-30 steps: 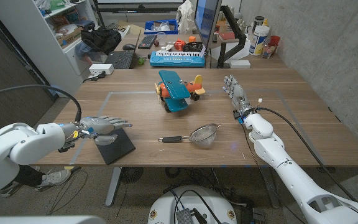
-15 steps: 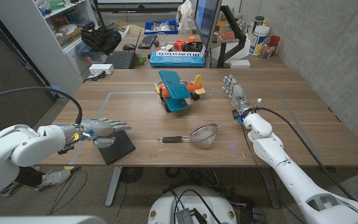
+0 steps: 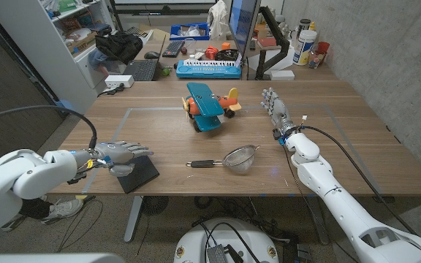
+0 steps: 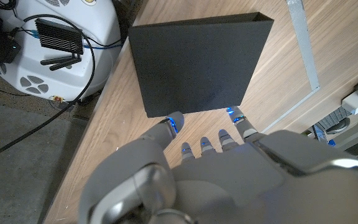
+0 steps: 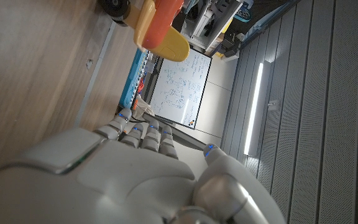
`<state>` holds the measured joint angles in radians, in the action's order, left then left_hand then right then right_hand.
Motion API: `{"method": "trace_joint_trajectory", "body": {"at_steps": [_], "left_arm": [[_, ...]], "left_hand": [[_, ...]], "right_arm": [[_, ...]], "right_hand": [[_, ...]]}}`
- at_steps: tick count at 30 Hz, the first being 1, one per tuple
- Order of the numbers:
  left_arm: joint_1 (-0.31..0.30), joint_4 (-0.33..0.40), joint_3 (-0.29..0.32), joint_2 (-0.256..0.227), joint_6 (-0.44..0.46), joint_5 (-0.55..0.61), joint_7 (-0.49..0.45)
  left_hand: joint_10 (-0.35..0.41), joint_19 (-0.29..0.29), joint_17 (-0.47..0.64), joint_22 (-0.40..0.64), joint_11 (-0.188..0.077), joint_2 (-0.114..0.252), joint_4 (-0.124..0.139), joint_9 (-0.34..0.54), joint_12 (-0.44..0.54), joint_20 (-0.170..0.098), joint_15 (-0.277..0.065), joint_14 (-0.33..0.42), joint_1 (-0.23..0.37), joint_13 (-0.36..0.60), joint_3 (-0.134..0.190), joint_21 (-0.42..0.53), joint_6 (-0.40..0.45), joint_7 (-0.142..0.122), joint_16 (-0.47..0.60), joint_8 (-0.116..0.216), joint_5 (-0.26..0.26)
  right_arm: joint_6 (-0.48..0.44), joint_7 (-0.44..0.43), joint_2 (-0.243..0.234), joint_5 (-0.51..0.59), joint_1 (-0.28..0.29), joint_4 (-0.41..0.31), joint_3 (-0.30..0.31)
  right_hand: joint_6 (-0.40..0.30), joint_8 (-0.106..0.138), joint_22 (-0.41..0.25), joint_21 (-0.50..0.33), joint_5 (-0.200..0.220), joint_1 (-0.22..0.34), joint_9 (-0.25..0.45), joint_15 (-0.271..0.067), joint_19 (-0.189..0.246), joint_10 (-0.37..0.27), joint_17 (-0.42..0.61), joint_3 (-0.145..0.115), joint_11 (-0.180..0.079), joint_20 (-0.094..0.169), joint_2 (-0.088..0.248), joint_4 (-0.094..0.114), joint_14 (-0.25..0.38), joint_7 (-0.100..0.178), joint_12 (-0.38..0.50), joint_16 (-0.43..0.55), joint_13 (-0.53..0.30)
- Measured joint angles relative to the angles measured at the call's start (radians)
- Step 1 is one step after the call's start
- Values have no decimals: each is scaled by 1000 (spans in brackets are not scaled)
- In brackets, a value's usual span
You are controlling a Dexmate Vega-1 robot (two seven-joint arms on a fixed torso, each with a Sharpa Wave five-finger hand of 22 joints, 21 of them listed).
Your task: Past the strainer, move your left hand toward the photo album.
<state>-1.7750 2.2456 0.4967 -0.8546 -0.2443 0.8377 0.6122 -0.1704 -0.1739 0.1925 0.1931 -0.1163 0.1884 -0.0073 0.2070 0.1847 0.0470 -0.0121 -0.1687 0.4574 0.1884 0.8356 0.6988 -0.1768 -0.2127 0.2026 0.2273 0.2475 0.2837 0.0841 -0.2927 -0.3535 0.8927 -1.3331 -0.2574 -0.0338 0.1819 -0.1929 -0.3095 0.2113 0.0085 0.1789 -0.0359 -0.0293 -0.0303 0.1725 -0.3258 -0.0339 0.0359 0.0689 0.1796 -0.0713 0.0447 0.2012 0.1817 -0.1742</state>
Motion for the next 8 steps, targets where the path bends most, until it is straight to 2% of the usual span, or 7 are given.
{"method": "trace_joint_trajectory", "body": {"at_steps": [8], "left_arm": [[-4, 7, -5, 0, 4, 9, 7]], "left_hand": [[0, 0, 1, 5, 0, 5, -1, 0, 0, 0, 0, 0, 5, 0, 7, 0, 0, 0, 0, 0, -4]], "right_arm": [[1, 0, -2, -1, 5, -5, 1]], "right_hand": [[0, 0, 0, 0, 0, 0, 0, 0, 0, 0, 0, 0, 0, 0, 0, 0, 0, 0, 0, 0, 0]]}}
